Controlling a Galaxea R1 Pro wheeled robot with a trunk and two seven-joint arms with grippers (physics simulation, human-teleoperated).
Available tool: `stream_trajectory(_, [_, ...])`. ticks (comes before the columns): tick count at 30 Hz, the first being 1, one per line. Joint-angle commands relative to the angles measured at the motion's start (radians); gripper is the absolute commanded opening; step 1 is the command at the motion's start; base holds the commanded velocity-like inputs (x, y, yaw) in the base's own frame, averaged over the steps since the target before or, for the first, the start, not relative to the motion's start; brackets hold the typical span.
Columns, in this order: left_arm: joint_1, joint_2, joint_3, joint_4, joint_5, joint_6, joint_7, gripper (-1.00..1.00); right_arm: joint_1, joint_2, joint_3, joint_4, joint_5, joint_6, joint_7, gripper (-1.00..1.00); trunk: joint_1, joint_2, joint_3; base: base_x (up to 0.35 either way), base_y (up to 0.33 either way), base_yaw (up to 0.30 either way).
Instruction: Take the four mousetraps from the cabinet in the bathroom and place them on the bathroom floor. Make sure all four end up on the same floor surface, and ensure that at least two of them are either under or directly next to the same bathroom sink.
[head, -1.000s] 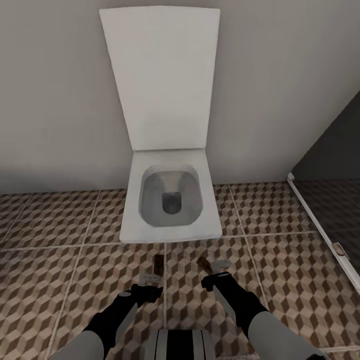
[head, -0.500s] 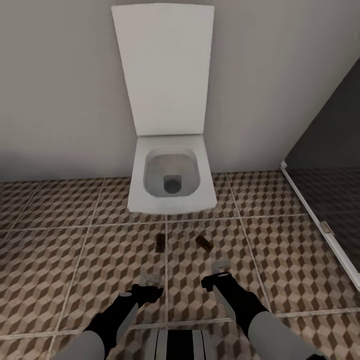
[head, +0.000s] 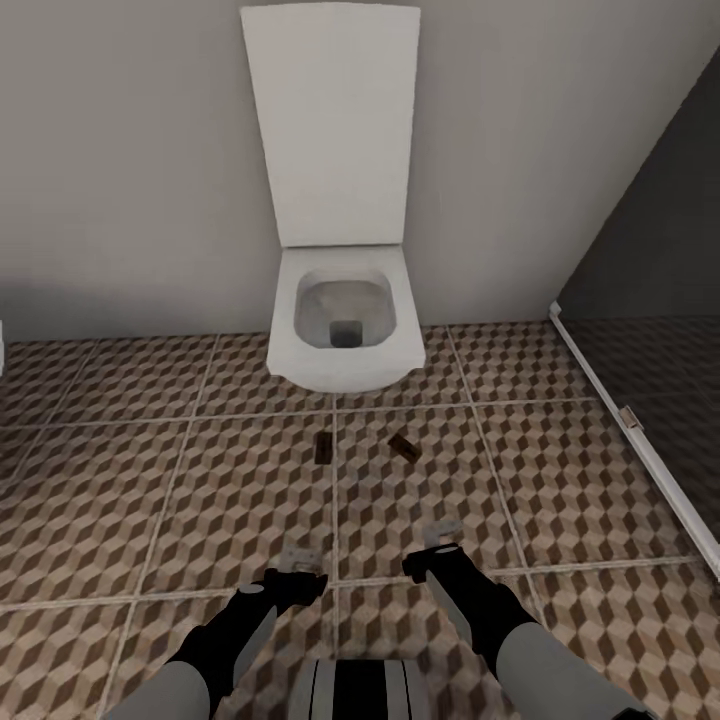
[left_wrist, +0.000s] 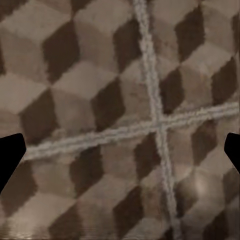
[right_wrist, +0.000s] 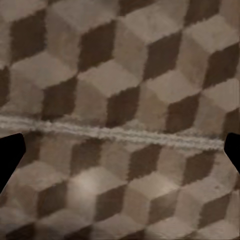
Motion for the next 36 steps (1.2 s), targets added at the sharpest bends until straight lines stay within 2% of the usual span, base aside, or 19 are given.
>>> stream_trajectory(1, [0.0, 0.001, -0.004, -0.002, 0.01, 0.005, 0.001, 1.0, -0.001, -0.001, 0.007, -0.002, -0.011, 0.004, -0.009, 1.0, -0.001, 0.0, -0.001, -0.333, 0.0, 0.0])
stream_trajectory(12, [0.0, 0.001, -0.004, -0.002, 0.01, 0.005, 0.001, 1.0, -0.001, -0.001, 0.007, -0.002, -0.011, 0.004, -0.009, 1.0, -0.001, 0.0, -0.001, -0.266, 0.0, 0.0])
stream_trajectory(36, [0.0, -0.001, -0.004, -0.002, 0.01, 0.007, 0.001, 1.0, -0.001, -0.001, 0.007, -0.002, -0.012, 0.004, -0.006, 1.0, -0.001, 0.0, -0.001, -0.012, 0.0, 0.0])
